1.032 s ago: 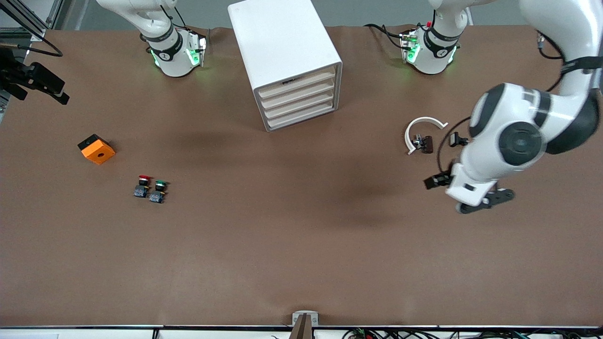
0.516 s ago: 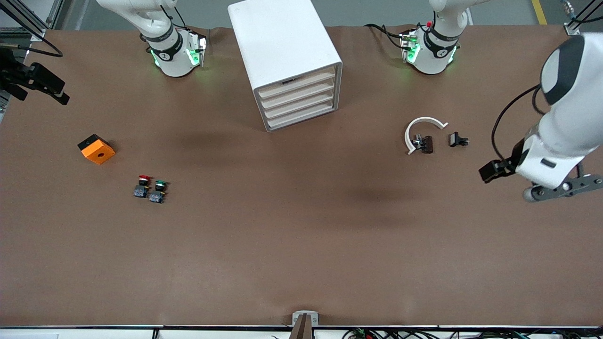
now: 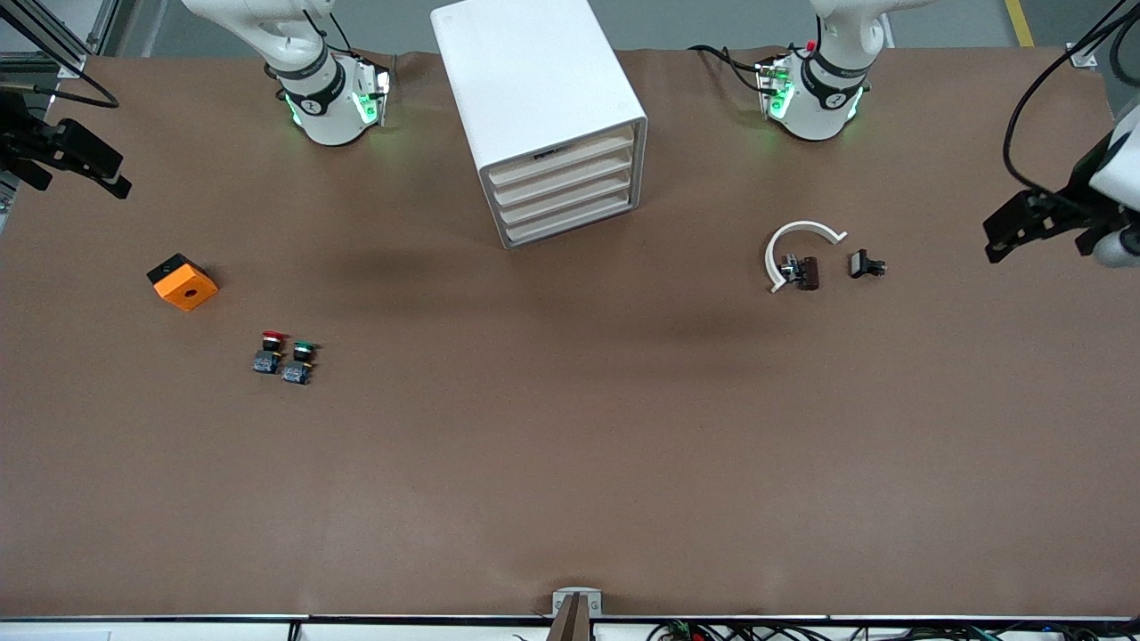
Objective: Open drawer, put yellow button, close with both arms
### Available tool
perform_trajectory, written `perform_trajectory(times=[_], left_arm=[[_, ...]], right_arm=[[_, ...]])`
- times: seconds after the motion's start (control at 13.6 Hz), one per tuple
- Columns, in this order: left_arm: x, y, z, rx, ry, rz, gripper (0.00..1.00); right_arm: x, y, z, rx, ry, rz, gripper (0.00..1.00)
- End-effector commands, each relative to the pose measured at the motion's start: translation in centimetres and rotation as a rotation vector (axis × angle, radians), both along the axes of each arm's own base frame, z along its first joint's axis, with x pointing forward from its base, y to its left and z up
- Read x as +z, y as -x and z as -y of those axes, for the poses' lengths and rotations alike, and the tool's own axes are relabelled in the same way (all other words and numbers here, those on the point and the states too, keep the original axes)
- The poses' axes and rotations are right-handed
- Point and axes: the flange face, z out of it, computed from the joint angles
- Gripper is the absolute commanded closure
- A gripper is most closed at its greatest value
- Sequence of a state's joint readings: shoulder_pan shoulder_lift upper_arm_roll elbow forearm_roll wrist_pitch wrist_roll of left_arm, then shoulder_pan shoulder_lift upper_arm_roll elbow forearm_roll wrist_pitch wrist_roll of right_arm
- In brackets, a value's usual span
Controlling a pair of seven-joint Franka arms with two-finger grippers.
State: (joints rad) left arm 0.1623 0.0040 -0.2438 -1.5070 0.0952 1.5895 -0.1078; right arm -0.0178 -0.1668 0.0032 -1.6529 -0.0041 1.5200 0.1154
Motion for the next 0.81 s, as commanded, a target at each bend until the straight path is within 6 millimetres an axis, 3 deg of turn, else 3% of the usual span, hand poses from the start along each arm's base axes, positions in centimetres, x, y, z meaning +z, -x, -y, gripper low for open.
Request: perform_trajectory(times=[0.0,0.22,0.74], left_arm=[[0.5,2.5,0.9,-0.033,0.001,-0.01,0.0],[1.0,4.5,1.1,-0.032,0.027,-0.005,0.0],[0.8,5.2,1.3,-0.029,0.089,-0.039,0.0]], right_arm=[[0.5,-0.3,-0.2,-0.001,0.006,0.006,0.0],[0.5,-0.3,-0.2,-0.001,0.005,0.006,0.0],[0.4,-0.3,-0.2,0.001,0.005,0.004,0.0]])
